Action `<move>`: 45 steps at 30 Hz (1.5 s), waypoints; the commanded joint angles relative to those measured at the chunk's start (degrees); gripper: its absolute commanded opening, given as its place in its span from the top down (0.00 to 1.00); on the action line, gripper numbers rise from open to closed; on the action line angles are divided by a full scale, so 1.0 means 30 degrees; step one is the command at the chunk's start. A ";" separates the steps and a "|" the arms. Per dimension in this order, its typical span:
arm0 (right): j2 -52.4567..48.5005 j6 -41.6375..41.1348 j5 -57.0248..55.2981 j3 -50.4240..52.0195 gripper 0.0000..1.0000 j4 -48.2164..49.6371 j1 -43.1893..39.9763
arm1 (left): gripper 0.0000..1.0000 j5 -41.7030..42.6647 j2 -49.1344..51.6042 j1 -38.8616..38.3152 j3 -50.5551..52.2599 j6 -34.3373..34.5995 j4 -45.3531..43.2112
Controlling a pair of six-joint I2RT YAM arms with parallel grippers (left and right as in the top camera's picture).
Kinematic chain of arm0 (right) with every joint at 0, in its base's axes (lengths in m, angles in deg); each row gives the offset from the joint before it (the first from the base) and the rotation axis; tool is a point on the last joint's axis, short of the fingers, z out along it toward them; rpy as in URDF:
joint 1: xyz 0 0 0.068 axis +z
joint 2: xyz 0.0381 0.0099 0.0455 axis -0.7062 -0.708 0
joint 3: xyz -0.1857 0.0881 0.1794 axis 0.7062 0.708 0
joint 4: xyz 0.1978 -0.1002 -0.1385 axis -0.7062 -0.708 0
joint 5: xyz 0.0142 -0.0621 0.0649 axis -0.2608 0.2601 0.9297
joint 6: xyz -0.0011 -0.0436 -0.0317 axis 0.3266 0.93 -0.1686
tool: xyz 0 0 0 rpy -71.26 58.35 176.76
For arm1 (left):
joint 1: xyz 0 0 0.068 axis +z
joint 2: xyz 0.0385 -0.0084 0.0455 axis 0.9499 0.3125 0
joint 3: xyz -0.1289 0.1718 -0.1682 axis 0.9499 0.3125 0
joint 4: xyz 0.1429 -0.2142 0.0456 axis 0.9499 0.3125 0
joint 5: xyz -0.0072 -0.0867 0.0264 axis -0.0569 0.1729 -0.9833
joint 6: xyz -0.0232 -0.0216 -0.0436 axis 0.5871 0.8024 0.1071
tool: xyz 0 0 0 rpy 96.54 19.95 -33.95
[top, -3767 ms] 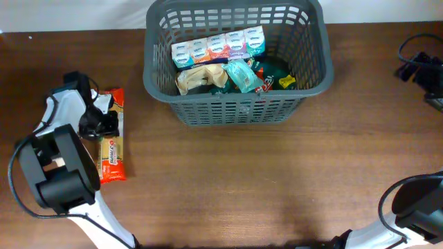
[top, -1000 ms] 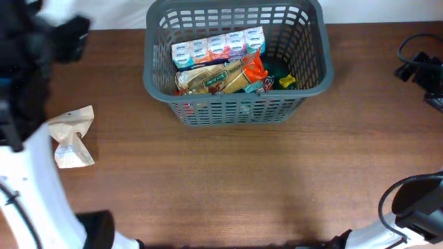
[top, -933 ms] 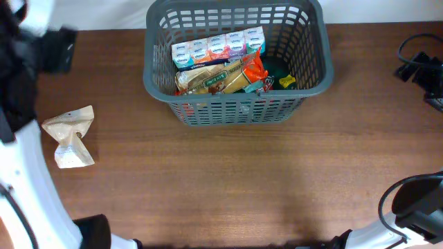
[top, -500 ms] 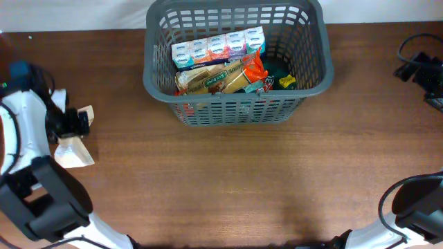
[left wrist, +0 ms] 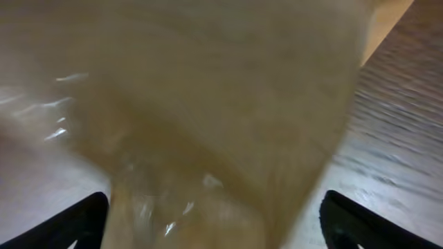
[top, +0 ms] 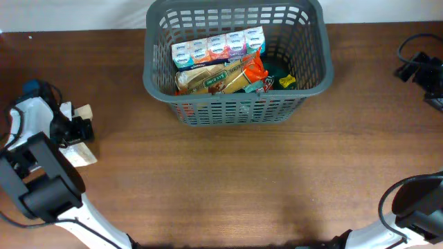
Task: Pack container
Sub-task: 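Move the left gripper to the left beige paper bag and grasp it, then lift the beige paper bag into the basket and open the left gripper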
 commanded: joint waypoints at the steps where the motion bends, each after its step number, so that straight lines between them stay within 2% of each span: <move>1: -0.0095 -0.0160 0.0095 0.0058 0.01 0.0000 0.0015 | 0.30 0.0211 0.0991 0.0095 0.0160 0.0189 -0.0109; 2: -0.0095 -0.0160 0.0095 0.0058 0.01 0.0000 0.0015 | 0.45 0.0226 0.1027 0.0095 0.0160 0.0197 -0.0102; 3: -0.0095 -0.0160 0.0095 0.0058 0.01 0.0000 0.0015 | 0.66 0.0219 0.1042 0.0095 0.0160 0.0197 -0.0102; 4: -0.0095 -0.0160 0.0095 0.0058 0.01 0.0000 0.0015 | 0.96 0.0233 0.1027 0.0095 0.0146 0.0197 -0.0095; 5: -0.0095 -0.0160 0.0095 0.0058 0.01 0.0000 0.0015 | 0.98 0.0291 0.0954 0.0095 0.0044 0.0204 0.0095; 9: -0.0095 -0.0160 0.0095 0.0058 0.01 0.0000 0.0015 | 0.98 0.0765 0.0685 0.0000 -0.1661 0.0197 0.2135; 13: -0.0095 -0.0160 0.0095 0.0058 0.01 0.0000 0.0015 | 0.98 0.1530 0.0423 -0.0131 -0.6062 0.0131 0.5632; 17: -0.0095 -0.0160 0.0095 0.0058 0.01 0.0000 0.0015 | 0.98 0.5224 0.0328 -0.0597 -1.2633 0.0124 0.9005; 19: -0.0095 -0.0160 0.0095 0.0058 0.01 0.0000 0.0015 | 0.99 0.8378 0.0255 -0.1129 -1.7005 0.0117 0.9923; 23: -0.0095 -0.0160 0.0095 0.0058 0.01 0.0000 0.0015 | 0.98 1.0426 0.0109 -0.2805 -2.3154 -0.0874 0.9340; 27: -0.0095 -0.0160 0.0095 0.0058 0.01 0.0000 0.0015 | 0.98 1.0418 0.0080 -0.5756 -2.7409 -0.4495 0.8240; 32: -0.0095 -0.0160 0.0095 0.0058 0.01 0.0000 0.0015 | 0.98 0.9865 0.0080 -1.0440 -2.8676 -1.0579 0.8058; 36: -0.0095 -0.0160 0.0095 0.0058 0.01 0.0000 0.0015 | 0.98 0.7766 0.0415 -1.4375 -2.8013 -1.5154 0.8990; 41: -0.0095 -0.0160 0.0095 0.0058 0.01 0.0000 0.0015 | 0.99 0.2725 0.1217 -1.7974 -2.5696 -1.8637 0.9027; 45: -0.0095 -0.0160 0.0095 0.0058 0.01 0.0000 0.0015 | 0.98 0.0583 0.2142 -1.9088 -2.3503 -1.9591 0.8743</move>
